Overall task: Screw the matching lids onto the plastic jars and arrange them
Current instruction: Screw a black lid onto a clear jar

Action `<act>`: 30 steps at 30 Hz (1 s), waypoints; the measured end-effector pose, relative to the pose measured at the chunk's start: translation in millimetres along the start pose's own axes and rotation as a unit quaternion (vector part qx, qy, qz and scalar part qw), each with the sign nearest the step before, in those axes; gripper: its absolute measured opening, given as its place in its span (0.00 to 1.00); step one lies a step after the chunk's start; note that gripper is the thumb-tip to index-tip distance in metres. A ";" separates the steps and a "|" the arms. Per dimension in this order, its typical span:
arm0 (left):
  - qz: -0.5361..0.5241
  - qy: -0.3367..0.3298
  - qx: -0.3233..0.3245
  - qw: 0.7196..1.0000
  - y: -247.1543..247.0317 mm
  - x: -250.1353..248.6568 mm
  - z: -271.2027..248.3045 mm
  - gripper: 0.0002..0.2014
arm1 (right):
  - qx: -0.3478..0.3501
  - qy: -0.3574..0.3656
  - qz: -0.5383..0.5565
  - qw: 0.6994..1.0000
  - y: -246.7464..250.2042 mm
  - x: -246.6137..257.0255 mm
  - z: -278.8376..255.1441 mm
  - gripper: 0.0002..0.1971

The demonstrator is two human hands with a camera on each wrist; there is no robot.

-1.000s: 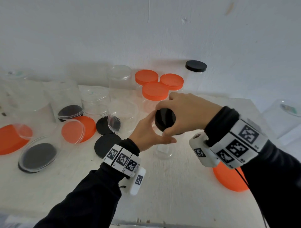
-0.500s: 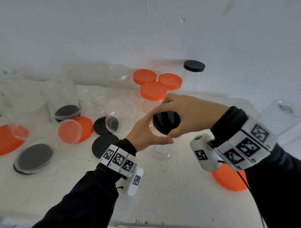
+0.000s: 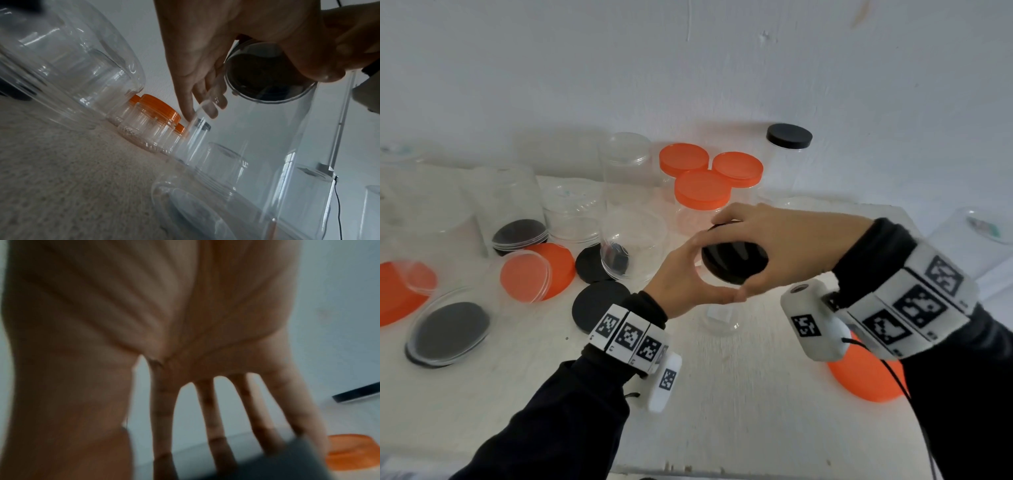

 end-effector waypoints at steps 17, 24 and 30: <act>-0.010 -0.023 0.024 0.999 1.8 2.3 2.7 0.37 | -0.215 -0.052 -0.077 0.972 -5.7 2.2 4.7 0.29; -0.029 -0.040 0.032 0.998 1.8 -3.9 1.9 0.41 | -0.213 -0.046 -0.014 0.976 -9.8 -7.9 -1.9 0.31; 0.018 -0.093 -0.094 0.991 37.9 -11.0 7.0 0.33 | -0.391 -0.027 0.107 0.914 18.8 -41.6 -27.1 0.33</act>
Point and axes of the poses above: each hand's wrist, its own z-axis towards the middle knuckle, its own y-axis out of the back of the hand, x = y × z, the point moved 3 cm from there along z, towards the middle knuckle, and after that the axes turned 9 degrees about z, right-handed, at the moved point
